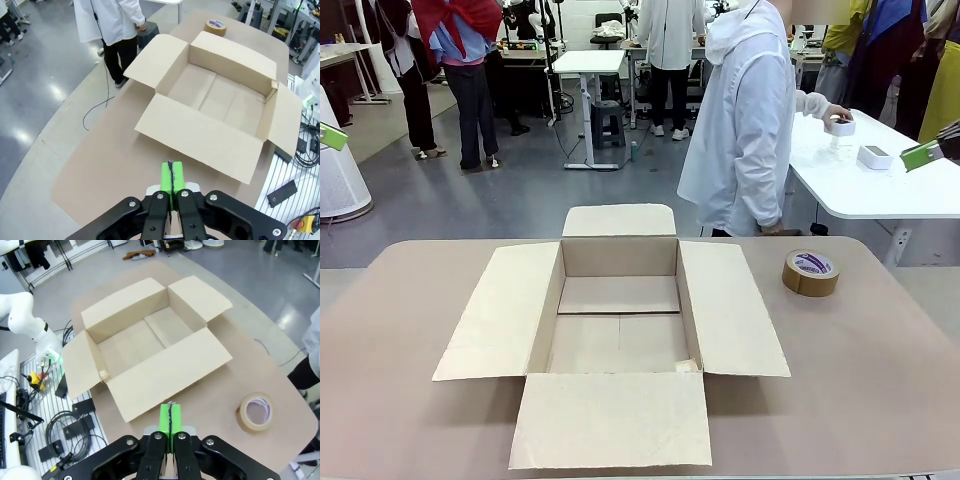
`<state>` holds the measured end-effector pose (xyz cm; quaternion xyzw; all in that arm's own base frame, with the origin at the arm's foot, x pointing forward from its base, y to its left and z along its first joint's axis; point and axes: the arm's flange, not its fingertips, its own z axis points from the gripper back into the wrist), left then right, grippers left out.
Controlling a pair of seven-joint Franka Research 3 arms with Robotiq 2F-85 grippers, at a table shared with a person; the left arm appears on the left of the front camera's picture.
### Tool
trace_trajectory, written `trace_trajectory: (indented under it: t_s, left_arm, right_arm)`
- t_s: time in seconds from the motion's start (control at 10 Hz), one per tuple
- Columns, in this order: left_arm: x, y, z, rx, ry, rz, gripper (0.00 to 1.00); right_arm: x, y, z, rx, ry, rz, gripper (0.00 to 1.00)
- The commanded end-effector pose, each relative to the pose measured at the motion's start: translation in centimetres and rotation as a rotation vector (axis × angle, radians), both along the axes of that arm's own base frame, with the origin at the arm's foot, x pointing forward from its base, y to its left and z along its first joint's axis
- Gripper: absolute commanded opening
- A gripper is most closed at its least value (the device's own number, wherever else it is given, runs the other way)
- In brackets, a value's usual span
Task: Wrap the clocks to prevent damage.
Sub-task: Open the side flaps of the Package Box.
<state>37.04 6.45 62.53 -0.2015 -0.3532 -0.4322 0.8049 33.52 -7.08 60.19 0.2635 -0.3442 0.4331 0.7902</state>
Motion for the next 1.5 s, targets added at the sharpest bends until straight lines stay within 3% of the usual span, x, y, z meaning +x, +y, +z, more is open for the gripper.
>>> trace_trajectory:
  t_s: [0.0,0.2,0.3,0.5,0.9,1.1,1.4]
  left_arm:
    - [0.0,0.0,0.0,-0.002,-0.001,0.001,0.00]
    - [0.0,0.0,0.0,0.000,0.000,0.000,0.01]
    - [0.5,-3.7,-0.6,0.078,0.024,0.001,0.00]
    - [0.7,-9.1,-2.1,0.207,0.040,0.046,0.00]
    - [-0.4,-19.9,-6.6,0.457,0.160,0.241,0.00]
    - [-0.5,-23.4,-8.9,0.557,0.180,0.333,0.00]
    - [-0.4,-26.0,-12.8,0.617,0.156,0.407,0.00]
  right_arm:
    - [0.0,-0.1,0.0,0.011,-0.004,0.000,0.00]
    - [0.0,0.0,0.0,0.001,-0.001,-0.001,0.01]
    - [1.2,4.1,-0.5,-0.002,0.093,-0.026,0.01]
    - [2.4,11.5,-2.2,-0.061,0.183,-0.090,0.01]
    - [3.2,21.9,-5.1,-0.240,0.306,-0.327,0.01]
    - [3.8,24.6,-7.9,-0.351,0.386,-0.475,0.01]
    - [5.1,25.7,-12.2,-0.427,0.472,-0.532,0.01]
